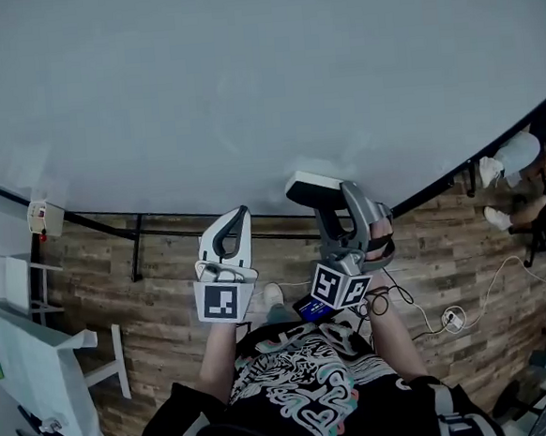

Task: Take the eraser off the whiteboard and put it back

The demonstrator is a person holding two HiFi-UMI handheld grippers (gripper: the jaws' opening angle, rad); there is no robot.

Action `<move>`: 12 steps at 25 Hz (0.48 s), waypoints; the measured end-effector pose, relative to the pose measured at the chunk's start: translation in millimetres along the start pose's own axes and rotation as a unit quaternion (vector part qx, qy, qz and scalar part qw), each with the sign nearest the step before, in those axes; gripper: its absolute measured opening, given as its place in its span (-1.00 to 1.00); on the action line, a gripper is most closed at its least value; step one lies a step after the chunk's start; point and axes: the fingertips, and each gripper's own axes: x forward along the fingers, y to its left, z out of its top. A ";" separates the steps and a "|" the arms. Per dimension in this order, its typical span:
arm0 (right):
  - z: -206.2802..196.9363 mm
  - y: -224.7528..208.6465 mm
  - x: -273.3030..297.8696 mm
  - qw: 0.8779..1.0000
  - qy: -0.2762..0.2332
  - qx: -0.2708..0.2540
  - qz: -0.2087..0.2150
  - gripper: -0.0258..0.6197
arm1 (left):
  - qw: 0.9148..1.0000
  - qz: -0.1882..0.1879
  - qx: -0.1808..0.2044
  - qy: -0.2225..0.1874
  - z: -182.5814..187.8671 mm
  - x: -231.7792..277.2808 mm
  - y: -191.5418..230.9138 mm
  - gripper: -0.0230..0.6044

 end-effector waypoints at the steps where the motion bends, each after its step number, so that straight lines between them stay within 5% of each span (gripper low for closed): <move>1: -0.9 0.5 1.5 1.000 0.002 0.001 0.000 0.01 | 1.000 -0.003 0.000 -0.001 -0.6 1.2 -0.3 -0.85; 12: -4.6 3.1 7.9 1.000 0.012 0.013 -0.008 0.10 | 1.000 -0.025 -0.013 0.000 -7.9 10.9 3.8 -0.85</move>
